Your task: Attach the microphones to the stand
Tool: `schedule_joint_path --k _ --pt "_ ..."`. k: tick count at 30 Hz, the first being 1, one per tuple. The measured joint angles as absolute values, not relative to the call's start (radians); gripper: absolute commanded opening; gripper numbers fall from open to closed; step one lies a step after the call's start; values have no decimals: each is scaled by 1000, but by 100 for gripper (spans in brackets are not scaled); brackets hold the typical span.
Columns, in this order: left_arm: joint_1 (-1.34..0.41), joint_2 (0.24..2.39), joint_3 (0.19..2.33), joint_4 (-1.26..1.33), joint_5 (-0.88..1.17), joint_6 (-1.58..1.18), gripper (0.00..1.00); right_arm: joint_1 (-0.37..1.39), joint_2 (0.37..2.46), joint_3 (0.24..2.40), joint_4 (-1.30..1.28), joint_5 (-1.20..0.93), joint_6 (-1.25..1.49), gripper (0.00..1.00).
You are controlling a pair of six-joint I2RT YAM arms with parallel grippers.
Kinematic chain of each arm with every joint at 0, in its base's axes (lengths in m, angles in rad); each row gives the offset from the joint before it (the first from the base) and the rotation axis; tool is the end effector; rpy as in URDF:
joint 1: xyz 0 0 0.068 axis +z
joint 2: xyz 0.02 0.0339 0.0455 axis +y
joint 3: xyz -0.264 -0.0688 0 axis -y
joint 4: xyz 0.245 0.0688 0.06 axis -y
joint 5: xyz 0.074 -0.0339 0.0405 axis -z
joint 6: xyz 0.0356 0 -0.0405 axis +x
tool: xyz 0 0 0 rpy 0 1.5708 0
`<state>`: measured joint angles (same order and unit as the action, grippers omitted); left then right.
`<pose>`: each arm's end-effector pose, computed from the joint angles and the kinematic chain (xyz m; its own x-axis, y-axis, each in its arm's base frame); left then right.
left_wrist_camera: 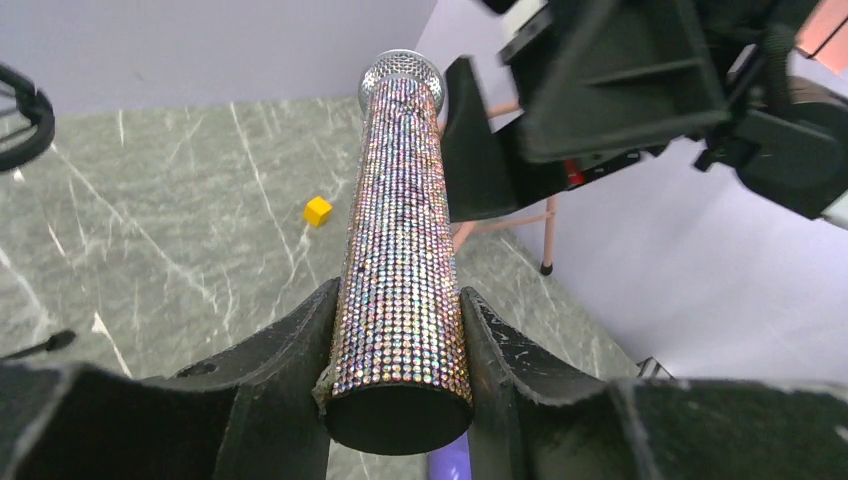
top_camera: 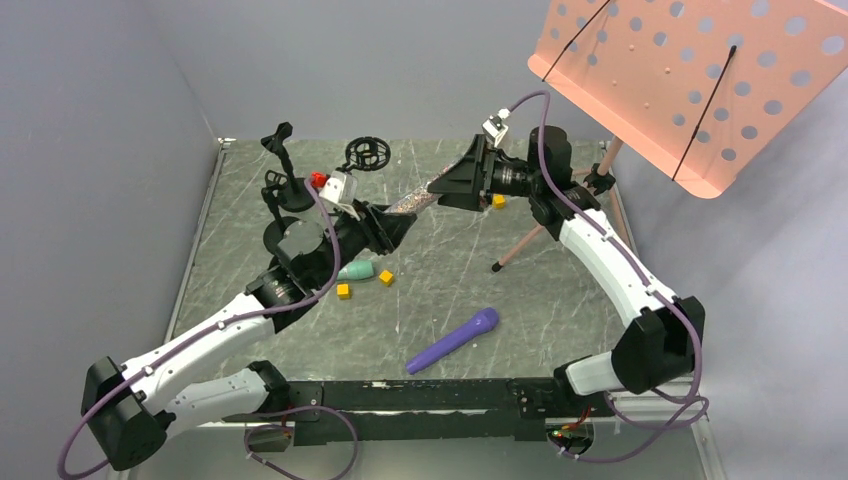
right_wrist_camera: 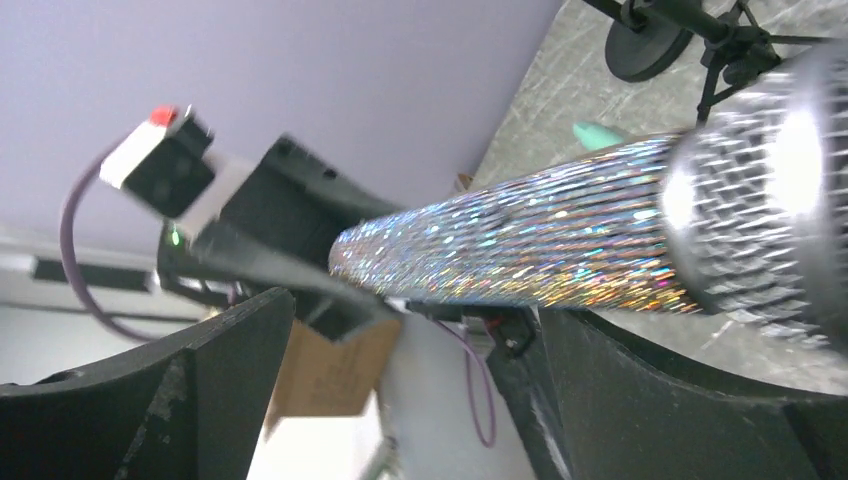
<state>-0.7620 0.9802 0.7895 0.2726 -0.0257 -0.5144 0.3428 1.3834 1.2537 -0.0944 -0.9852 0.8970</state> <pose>0.1700 -0.1610 0.3542 -0.2789 -0.4137 -0.8666 0.6138 0.6172 -0.4922 0.2847 0.1331 0.3799 -0.8738 0.1467 -0.4636 -0.4299 0.2128 0.8775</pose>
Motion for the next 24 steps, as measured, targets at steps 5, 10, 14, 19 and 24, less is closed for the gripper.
schedule_joint_path --k 5,10,14,19,24 --pt "-816 981 782 390 -85 -431 0 357 1427 1253 -44 -889 1059 96" --pt "-831 974 747 447 -113 -378 0 366 1444 1271 -67 -780 1121 87" --pt "-841 963 709 458 -133 -358 0 366 1480 1304 -77 -710 1142 76" --pt "-842 945 663 474 -171 -344 0 377 1508 1306 -70 -691 1200 68" --pt "-853 949 656 475 -208 -307 0 406 1525 1306 -37 -690 1251 70"
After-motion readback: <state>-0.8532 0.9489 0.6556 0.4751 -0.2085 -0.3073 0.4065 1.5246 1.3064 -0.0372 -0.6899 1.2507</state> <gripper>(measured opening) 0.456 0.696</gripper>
